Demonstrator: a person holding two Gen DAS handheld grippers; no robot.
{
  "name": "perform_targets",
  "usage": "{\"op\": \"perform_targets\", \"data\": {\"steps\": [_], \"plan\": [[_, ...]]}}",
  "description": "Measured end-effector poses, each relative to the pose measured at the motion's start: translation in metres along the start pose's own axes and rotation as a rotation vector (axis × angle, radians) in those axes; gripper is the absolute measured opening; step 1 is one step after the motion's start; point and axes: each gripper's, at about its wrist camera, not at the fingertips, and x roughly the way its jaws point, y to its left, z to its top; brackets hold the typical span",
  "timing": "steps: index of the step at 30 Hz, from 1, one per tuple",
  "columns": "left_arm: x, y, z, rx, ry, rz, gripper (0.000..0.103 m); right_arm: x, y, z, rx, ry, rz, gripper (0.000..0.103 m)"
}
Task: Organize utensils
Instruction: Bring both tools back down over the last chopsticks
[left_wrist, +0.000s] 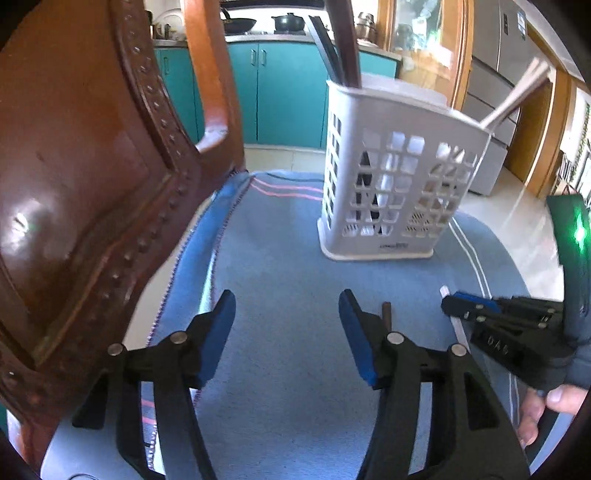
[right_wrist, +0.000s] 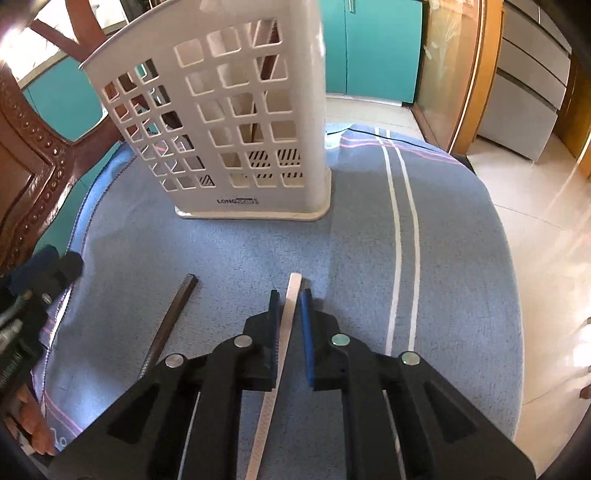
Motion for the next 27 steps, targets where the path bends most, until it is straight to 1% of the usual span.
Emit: {"op": "perform_targets", "data": {"steps": [3,7,10,14,27], "plan": [[0.004,-0.006,-0.004,0.018,0.028,-0.016,0.061,-0.007,-0.006,0.0,0.0,-0.008,-0.013,0.013],[0.004,-0.015,-0.006,0.069,0.037,-0.023,0.067,-0.007,-0.013,0.003,0.018,-0.005,-0.018,0.025],[0.006,-0.018,-0.009,0.086,0.051,-0.016,0.069,-0.007,-0.015,0.004,0.023,0.0,-0.018,0.026],[0.009,-0.021,-0.012,0.09,0.071,-0.011,0.071,-0.006,-0.013,0.004,0.019,0.0,-0.013,0.033],[0.019,-0.024,-0.024,0.111,0.118,0.005,0.075,-0.004,-0.006,0.001,0.007,0.001,-0.021,0.035]]}}
